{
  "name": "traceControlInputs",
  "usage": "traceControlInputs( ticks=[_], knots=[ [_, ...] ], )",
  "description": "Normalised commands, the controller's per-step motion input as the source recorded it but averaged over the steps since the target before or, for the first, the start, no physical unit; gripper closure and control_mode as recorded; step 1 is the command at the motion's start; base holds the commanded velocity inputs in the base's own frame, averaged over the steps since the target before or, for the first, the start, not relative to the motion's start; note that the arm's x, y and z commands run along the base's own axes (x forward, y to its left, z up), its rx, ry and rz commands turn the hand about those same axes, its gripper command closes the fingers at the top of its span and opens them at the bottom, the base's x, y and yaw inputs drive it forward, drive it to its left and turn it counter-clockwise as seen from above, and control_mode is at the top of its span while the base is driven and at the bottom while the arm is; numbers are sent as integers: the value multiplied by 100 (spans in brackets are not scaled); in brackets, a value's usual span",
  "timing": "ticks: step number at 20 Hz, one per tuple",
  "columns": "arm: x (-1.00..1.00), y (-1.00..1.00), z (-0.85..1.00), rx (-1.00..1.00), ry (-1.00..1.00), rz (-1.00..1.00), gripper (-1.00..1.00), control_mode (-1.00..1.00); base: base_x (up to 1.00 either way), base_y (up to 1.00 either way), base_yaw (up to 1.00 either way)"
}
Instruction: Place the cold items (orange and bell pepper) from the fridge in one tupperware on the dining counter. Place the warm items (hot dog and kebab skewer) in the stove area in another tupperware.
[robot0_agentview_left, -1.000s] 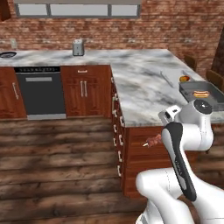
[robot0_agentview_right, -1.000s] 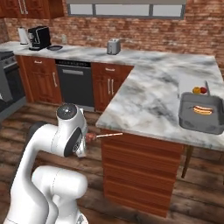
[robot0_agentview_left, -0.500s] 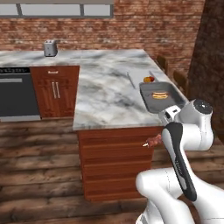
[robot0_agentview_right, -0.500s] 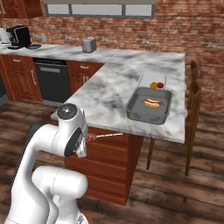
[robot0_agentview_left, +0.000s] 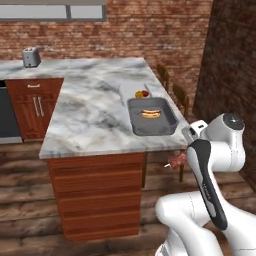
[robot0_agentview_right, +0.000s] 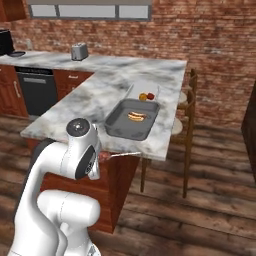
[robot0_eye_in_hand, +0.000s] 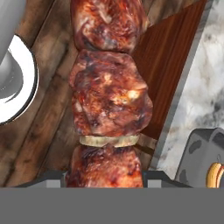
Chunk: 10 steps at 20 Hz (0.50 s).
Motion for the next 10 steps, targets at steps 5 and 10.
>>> traceControlInputs(
  ticks=[5, 10],
  knots=[
    [0, 0, 0, 0, 0, 0, 100, 100, 65, -1, -13],
    [0, 0, 0, 0, 0, 0, 100, 100, 50, 0, -13]
  ],
)
